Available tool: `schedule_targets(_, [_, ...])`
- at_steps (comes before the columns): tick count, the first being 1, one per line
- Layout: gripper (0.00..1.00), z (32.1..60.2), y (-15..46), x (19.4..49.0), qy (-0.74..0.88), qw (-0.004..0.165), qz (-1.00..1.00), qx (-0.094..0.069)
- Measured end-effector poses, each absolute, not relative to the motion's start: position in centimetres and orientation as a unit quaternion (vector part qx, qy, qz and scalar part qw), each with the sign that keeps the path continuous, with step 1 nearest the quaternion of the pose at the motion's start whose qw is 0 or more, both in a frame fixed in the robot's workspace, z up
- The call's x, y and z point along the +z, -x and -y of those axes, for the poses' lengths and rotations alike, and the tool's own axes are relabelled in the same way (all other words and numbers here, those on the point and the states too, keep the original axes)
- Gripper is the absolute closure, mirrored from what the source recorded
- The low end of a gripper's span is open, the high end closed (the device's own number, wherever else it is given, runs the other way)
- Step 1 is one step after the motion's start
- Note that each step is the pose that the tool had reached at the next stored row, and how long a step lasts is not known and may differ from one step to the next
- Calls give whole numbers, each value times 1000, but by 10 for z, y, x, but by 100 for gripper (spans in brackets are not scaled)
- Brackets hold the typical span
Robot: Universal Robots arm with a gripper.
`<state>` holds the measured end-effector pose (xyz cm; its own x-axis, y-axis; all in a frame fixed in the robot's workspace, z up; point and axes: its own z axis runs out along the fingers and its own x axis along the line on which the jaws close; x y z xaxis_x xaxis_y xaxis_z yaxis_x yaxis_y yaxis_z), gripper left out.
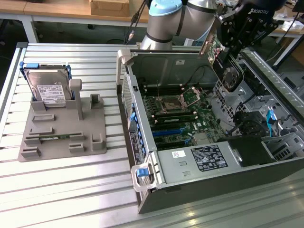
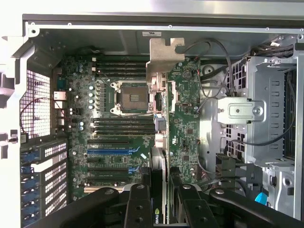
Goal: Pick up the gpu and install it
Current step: 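Pick up the gpu and move the gpu toward the slot, then insert the gpu into the slot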
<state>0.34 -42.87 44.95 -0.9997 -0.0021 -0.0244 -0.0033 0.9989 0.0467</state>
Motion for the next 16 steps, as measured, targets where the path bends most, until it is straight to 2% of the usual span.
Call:
schedule_targets(5, [74,429,-3,449,5,12,-1000,23])
schedule_targets(16, [74,429,-3,447,223,7,-974,25])
